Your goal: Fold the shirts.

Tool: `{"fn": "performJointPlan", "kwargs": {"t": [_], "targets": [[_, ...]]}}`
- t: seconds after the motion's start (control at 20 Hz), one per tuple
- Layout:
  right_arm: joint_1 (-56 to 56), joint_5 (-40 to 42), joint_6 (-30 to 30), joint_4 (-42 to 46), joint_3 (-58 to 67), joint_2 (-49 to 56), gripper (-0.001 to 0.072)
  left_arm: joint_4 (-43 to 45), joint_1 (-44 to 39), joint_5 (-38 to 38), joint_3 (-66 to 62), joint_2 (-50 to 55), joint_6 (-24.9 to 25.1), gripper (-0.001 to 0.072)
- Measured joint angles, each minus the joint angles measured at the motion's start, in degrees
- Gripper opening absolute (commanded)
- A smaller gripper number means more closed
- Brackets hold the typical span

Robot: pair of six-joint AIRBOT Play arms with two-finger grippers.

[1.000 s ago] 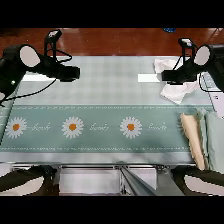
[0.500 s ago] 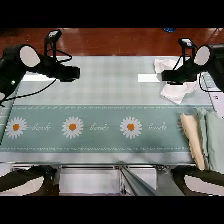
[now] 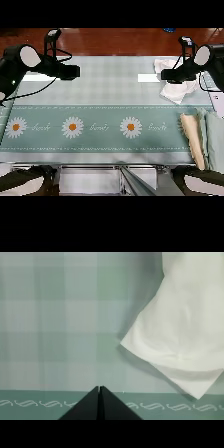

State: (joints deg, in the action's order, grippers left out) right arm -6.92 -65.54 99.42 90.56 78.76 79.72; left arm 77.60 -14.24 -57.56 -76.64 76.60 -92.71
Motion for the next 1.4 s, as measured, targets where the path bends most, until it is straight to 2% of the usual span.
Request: {"fn": "performJointPlan", "kwargs": {"t": [0.2,0.25,0.3,0.35,0.5,0.65,0.75,1.05,1.25,1.3,1.35,1.4], "targets": [[0.00,6.43,-0.09,-0.07,0.00,0.00,0.0019,0.00,0.00,4.70,0.02,0.20,0.02,0.0022],[0.00,8.44,-0.09,-0.07,0.00,0.00,0.0021,0.00,0.00,6.36,0.00,0.20,0.02,0.0070],[0.00,10.34,-0.09,-0.02,0.00,0.00,0.0111,0.00,0.00,8.22,0.00,0.24,0.04,0.0234],[0.00,12.24,-0.11,0.42,0.00,0.00,0.0427,0.00,0.00,10.10,0.02,0.35,0.04,0.0494],[0.20,17.40,0.33,5.25,0.00,0.09,0.0415,0.42,0.11,14.43,0.02,1.14,-0.02,0.0508],[2.97,20.61,4.57,12.24,0.00,1.18,0.0414,1.05,0.66,15.80,0.02,2.23,0.09,0.0508],[6.36,22.45,6.51,13.55,0.00,2.97,0.0411,1.25,0.87,16.35,0.02,3.13,0.09,0.0508],[13.46,27.36,3.21,7.87,0.00,12.70,0.0406,1.49,1.05,16.33,0.02,6.54,1.84,0.0507],[15.47,29.20,1.44,3.76,0.68,18.93,0.0399,1.99,1.09,13.57,0.02,8.07,2.97,0.0507],[15.58,29.16,0.59,2.29,0.79,20.11,0.0334,2.71,1.14,13.03,0.02,8.17,3.15,0.0508],[15.58,28.96,-0.28,1.05,0.90,20.92,0.0214,3.85,1.33,12.00,0.02,8.20,3.21,0.0507],[15.56,28.30,-1.16,-0.09,0.98,21.59,0.0060,4.76,1.77,10.82,0.00,8.11,3.30,0.0507]]}}
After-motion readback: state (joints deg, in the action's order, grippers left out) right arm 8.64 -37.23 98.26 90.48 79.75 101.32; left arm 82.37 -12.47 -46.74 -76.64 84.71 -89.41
